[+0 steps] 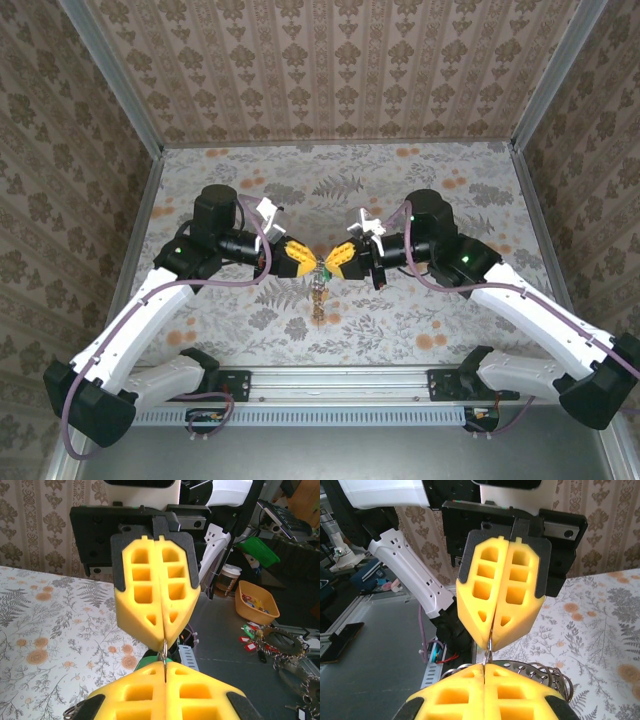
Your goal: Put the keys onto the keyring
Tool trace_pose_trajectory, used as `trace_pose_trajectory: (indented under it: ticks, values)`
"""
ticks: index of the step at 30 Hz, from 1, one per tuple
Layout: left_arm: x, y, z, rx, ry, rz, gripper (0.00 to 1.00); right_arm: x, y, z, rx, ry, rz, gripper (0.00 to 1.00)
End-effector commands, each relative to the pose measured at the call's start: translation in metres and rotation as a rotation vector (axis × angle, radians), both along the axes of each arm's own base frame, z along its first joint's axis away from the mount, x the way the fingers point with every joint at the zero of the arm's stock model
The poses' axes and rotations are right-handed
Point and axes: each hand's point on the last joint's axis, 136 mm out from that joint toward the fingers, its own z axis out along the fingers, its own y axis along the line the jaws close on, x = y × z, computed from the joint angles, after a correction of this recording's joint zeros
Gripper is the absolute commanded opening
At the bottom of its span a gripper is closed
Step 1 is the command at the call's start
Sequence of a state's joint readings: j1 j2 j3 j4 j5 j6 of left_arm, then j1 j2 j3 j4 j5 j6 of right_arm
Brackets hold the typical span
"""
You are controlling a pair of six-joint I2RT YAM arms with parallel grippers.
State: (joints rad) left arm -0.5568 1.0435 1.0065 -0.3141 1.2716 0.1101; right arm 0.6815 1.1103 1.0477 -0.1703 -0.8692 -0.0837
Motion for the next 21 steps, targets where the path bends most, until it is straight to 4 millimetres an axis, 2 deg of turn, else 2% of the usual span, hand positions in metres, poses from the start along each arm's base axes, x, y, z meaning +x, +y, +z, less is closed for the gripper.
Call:
trace_pose_trajectory:
  ticks: [1, 3, 11, 21]
  values:
    - [-0.015, 0.004, 0.02, -0.059, -0.067, -0.058, 0.0, 0.003, 0.0, 0.002, -0.015, -0.021, -0.011, 0.0]
    - [-0.015, 0.004, 0.02, -0.059, -0.066, -0.058, 0.0, 0.003, 0.0, 0.002, -0.013, -0.027, -0.014, 0.0]
    - [-0.013, 0.003, 0.018, -0.05, -0.059, -0.049, 0.0, -0.01, -0.012, 0.026, 0.06, -0.117, -0.04, 0.0]
    - [-0.016, 0.004, 0.02, -0.055, -0.07, -0.048, 0.0, -0.003, -0.003, 0.016, 0.036, -0.108, -0.043, 0.0]
